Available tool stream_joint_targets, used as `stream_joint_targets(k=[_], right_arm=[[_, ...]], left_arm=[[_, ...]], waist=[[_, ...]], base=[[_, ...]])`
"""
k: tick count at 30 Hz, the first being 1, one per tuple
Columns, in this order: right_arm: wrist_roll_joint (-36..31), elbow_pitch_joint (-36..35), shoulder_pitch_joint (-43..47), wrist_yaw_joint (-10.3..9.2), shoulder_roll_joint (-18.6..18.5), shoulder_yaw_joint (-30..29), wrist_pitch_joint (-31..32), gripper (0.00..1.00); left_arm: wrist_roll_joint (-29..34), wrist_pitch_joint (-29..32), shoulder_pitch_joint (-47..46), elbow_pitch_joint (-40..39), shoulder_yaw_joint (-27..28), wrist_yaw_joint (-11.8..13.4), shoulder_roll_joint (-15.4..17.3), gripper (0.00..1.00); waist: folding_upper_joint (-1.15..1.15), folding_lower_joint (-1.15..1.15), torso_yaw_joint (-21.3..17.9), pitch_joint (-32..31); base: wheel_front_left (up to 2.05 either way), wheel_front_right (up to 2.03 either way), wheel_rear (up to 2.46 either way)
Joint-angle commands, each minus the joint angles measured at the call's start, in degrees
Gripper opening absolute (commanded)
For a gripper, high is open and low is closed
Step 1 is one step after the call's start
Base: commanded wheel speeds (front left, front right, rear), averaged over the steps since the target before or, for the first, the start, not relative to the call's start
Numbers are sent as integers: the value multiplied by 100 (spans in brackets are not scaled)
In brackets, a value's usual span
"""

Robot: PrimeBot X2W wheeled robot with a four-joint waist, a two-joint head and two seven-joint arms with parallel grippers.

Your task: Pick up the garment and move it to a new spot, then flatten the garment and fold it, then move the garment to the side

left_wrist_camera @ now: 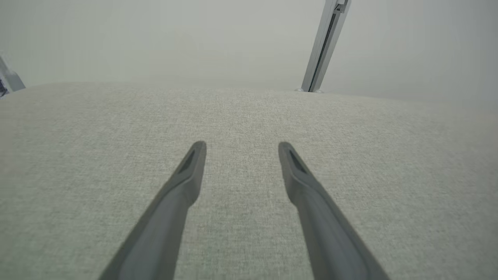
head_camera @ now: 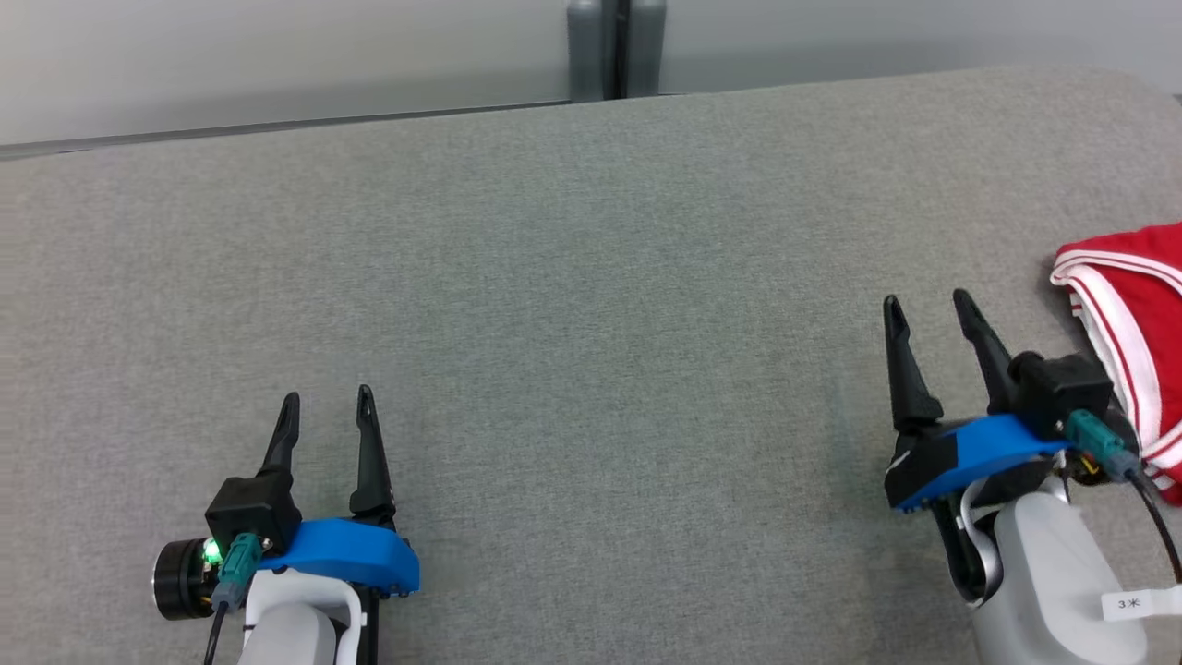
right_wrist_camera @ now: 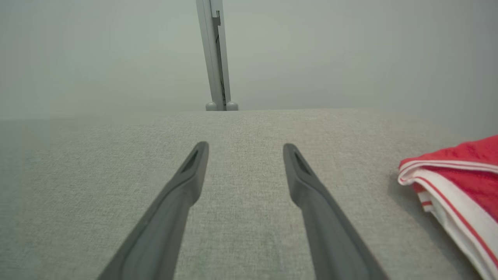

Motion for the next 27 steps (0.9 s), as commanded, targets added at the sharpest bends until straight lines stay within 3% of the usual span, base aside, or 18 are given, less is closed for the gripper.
stream_joint_targets(k=[1, 11, 27], right_arm=[[-15, -43, 191, -2, 36, -10, -19, 100], [156, -34, 628, -2, 118, 295, -18, 100], [338, -23, 1253, -2, 118, 461, -18, 100]], left_arm=[[-28, 1, 49, -20, 33, 13, 3, 100], [-246, 1, 258, -13, -7, 52, 1, 100], [-344, 1, 797, 131, 205, -140, 2, 100]], waist=[[0, 0, 103, -28], [0, 0, 438, -376], [0, 0, 534, -1222]], base=[[0, 0, 0], [0, 0, 0], [0, 0, 0]])
